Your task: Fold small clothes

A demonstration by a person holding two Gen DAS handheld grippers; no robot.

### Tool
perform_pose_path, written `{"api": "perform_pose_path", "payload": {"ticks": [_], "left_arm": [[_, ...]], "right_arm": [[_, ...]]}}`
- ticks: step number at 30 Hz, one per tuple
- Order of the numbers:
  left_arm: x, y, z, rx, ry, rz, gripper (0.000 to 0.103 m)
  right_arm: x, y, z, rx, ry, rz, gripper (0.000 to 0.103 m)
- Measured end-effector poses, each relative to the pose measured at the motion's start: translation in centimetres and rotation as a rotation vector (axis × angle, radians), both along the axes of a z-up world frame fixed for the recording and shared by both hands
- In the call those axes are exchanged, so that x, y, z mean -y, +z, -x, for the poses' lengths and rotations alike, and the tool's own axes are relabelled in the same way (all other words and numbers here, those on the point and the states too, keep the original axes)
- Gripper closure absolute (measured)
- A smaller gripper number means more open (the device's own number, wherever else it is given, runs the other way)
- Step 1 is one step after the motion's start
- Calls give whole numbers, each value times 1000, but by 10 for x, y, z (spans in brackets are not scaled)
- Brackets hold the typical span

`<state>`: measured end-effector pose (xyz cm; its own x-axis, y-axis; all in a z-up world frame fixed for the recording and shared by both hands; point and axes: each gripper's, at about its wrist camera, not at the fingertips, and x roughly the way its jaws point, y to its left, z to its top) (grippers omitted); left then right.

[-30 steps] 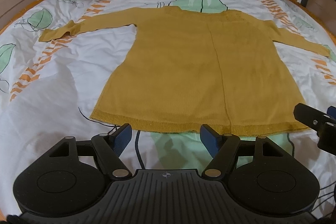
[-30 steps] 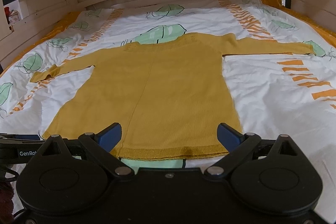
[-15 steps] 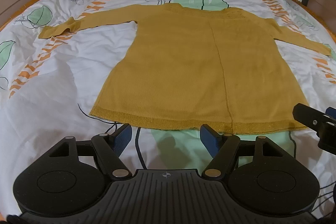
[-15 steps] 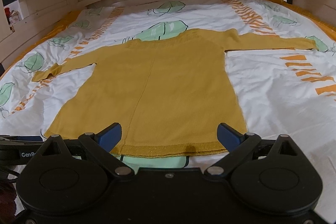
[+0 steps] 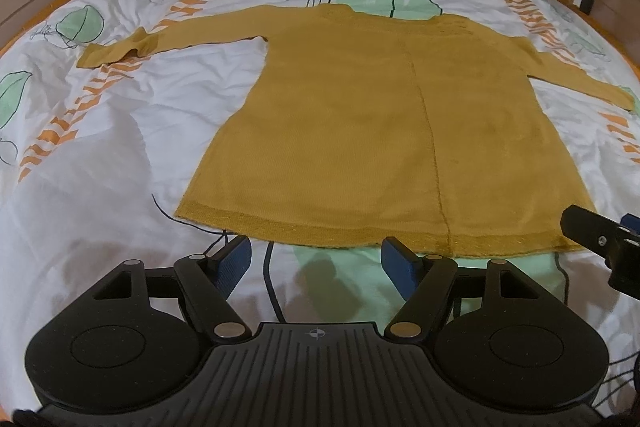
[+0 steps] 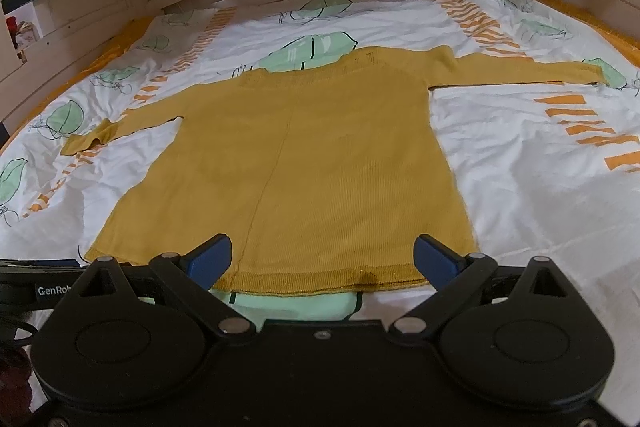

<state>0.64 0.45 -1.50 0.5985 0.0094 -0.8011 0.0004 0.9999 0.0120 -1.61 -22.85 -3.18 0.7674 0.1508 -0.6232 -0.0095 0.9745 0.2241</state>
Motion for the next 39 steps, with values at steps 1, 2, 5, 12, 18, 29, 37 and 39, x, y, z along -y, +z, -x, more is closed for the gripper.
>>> {"api": "perform_pose_path", "payload": {"ticks": [1,2,5,12,18,29,37,39], "left_arm": [[0,0,0,-1,1,0,32],[0,-1,0,-2,2,0,32],[0,-1,-1,-6,3,0,32],[-1,-5,-9,-21,-1,9,32],[-3,-9,-22,-40,-1,24,32],[-7,-9,-68,-40,5,26,33],[-12,-10,-123,-27,31,47,33],[-13,-11,-140,-19,40,49,33]], "right_arm": [[0,-1,-1,-2,0,-1,5],[1,-1,-1,-3,0,-2,5],[1,-3,-2,-9,1,-6,5],[1,-9,-7,-38,4,-16,5],[3,-13,-20,-65,14,-26,5],[32,-11,-67,-109,1,-88,5],[94,-5,-121,-92,-96,-123,5],[114,-3,-137,-75,-128,-104,5]]}}
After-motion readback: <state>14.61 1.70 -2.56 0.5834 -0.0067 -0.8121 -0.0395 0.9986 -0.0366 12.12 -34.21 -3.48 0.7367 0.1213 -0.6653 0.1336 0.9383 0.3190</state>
